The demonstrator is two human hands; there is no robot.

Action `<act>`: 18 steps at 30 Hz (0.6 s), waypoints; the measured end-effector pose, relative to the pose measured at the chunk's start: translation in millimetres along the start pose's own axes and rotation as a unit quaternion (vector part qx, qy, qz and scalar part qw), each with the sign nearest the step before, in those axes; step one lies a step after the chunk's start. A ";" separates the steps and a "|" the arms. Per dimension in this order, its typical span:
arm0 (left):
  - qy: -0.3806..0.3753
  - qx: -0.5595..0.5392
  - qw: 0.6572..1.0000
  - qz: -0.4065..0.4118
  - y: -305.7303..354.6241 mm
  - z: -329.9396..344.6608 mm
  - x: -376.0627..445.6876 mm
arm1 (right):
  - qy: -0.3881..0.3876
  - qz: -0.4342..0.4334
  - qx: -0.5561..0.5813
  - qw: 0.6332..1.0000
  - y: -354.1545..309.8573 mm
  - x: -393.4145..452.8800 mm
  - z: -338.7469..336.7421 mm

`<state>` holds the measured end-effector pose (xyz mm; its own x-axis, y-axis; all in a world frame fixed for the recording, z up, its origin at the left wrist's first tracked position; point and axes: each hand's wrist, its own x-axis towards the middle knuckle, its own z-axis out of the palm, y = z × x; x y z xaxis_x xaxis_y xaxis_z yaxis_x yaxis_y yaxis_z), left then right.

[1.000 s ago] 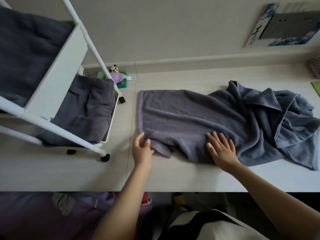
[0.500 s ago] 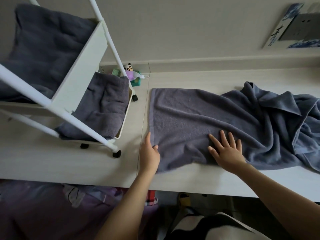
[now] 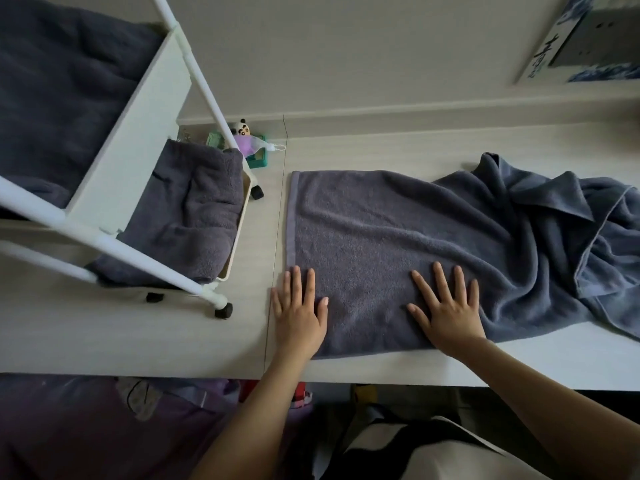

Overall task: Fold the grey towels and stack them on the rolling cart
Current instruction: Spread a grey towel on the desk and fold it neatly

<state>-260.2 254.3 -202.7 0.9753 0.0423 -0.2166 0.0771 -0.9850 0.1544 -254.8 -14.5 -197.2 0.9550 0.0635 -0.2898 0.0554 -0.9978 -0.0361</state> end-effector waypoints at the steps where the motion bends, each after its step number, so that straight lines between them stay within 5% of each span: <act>1: -0.009 0.005 1.000 -0.002 1.0 -0.4 1.0 | 0.001 0.000 0.001 1.000 0.0 -0.3 -0.8; 6: 0.000 -0.018 1.000 0.008 34.3 -23.7 18.7 | 0.024 -0.008 0.042 0.999 12.1 -2.2 -17.0; 18: -0.003 -0.118 0.968 0.222 229.7 -30.9 72.1 | 0.230 0.223 0.167 0.933 159.5 -24.2 -43.9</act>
<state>-165.8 36.3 -153.0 0.9221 -0.3779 -0.0834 -0.3038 -0.8404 0.4488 -256.3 -176.0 -153.9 0.8899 -0.4470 0.0907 -0.3971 -0.8572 -0.3279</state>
